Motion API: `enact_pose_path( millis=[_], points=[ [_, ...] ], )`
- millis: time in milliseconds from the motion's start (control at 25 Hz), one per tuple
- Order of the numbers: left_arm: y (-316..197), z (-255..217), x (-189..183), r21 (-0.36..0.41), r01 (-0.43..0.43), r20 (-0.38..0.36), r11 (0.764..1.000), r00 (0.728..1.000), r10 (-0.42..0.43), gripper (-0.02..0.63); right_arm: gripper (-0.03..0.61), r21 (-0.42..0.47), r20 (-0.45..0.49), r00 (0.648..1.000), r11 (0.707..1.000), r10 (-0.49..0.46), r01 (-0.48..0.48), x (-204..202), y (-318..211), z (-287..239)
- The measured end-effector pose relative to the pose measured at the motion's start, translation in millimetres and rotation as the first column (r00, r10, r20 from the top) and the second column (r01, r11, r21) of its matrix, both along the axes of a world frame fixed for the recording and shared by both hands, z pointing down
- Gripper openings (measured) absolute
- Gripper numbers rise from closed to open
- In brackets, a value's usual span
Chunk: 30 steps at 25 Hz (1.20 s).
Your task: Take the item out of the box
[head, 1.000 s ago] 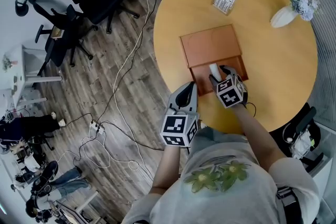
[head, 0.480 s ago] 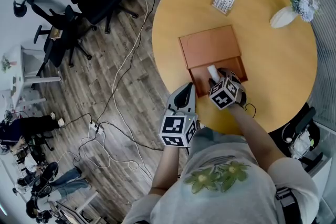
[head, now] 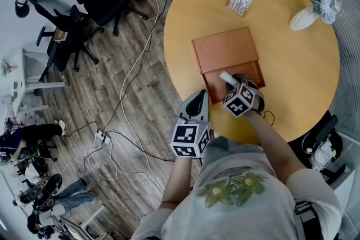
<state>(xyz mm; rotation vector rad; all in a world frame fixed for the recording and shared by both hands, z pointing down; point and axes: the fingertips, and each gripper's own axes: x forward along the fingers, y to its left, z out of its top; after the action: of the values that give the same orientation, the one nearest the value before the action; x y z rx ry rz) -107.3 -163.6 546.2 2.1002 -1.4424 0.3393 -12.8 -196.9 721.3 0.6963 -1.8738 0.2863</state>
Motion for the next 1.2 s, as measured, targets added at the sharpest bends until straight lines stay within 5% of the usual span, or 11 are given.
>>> enact_pose_path(
  millis=[1200],
  points=[
    [20, -32, -3, 0.064, 0.003, 0.036, 0.998, 0.999, -0.005, 0.002, 0.144, 0.027, 0.111, 0.994, 1.000, 0.000, -0.003, -2, 9, -48]
  ],
)
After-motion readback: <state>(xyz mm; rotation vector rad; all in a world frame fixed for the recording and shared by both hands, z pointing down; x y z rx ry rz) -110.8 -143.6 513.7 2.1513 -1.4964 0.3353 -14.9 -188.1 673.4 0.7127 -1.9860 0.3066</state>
